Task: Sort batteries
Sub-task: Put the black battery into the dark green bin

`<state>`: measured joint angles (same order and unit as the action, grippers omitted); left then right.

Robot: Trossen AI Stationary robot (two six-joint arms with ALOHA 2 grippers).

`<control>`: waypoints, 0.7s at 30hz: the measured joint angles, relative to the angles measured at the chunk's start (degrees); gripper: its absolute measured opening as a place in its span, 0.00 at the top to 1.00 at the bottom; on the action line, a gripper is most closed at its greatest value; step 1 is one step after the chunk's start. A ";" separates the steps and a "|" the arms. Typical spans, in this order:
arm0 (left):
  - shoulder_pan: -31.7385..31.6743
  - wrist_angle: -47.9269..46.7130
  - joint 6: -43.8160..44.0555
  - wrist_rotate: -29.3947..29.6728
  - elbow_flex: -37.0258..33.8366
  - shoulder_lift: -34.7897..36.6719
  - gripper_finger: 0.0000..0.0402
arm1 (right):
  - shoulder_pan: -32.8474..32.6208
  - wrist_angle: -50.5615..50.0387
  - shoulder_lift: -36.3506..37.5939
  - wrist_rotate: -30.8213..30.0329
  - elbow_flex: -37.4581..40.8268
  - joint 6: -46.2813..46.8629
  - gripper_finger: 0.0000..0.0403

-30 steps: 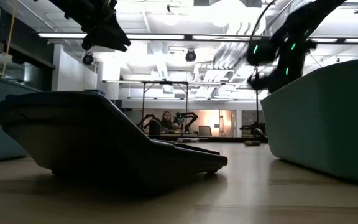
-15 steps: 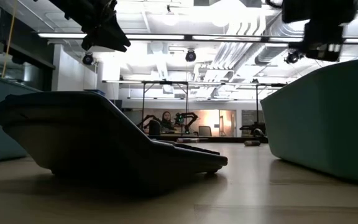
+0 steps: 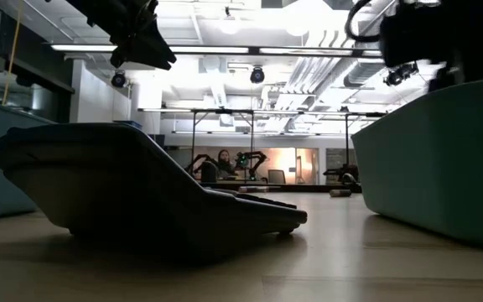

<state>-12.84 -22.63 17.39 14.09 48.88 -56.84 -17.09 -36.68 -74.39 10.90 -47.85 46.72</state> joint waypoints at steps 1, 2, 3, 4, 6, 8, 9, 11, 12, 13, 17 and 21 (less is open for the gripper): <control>0.00 -0.02 0.00 0.00 0.00 0.00 0.71 | 2.10 -3.03 0.00 -0.79 -1.49 -2.81 0.48; 0.00 -0.02 0.00 0.00 0.00 0.00 0.71 | 4.44 -6.57 0.00 -2.35 -3.48 -6.19 0.46; 0.00 -0.02 -0.02 0.00 0.00 0.00 0.71 | 6.86 -9.54 0.02 -4.39 -5.68 -9.76 0.44; 0.00 -0.02 -0.02 0.00 0.00 0.00 0.71 | 9.47 -11.51 0.05 -7.18 -7.85 -13.34 0.43; 0.00 -0.02 -0.02 0.00 -0.02 0.00 0.71 | 15.05 -13.97 0.09 -13.99 -11.74 -19.92 0.43; 0.00 -0.02 -0.02 0.01 -0.02 0.00 0.71 | 21.45 -13.70 -0.23 -18.13 -14.24 -26.73 0.44; 0.00 -0.02 -0.02 0.00 -0.02 0.00 0.71 | 24.89 -12.88 -0.76 -18.79 -14.96 -29.88 0.44; 0.00 -0.02 -0.02 0.02 -0.02 0.00 0.71 | 31.56 -11.82 -2.87 -18.08 -15.24 -36.09 0.45; 0.00 -0.01 -0.02 0.04 -0.02 0.00 0.71 | 34.72 -11.43 -4.44 -17.06 -15.11 -38.90 0.45; 0.00 -0.04 -0.02 0.04 -0.02 0.00 0.71 | 37.49 -11.14 -6.34 -16.51 -15.09 -41.52 0.45; 0.00 -0.04 0.00 0.09 -0.02 0.00 0.71 | 46.71 -8.60 -14.74 -15.31 -15.09 -43.59 0.46; 0.00 -0.04 0.47 0.13 -0.02 0.00 0.71 | 52.39 -6.53 -21.98 -10.55 -15.69 -47.79 0.46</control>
<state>-12.84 -22.67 17.85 14.22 48.86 -56.84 35.30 -43.21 -96.37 0.36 -63.54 -1.06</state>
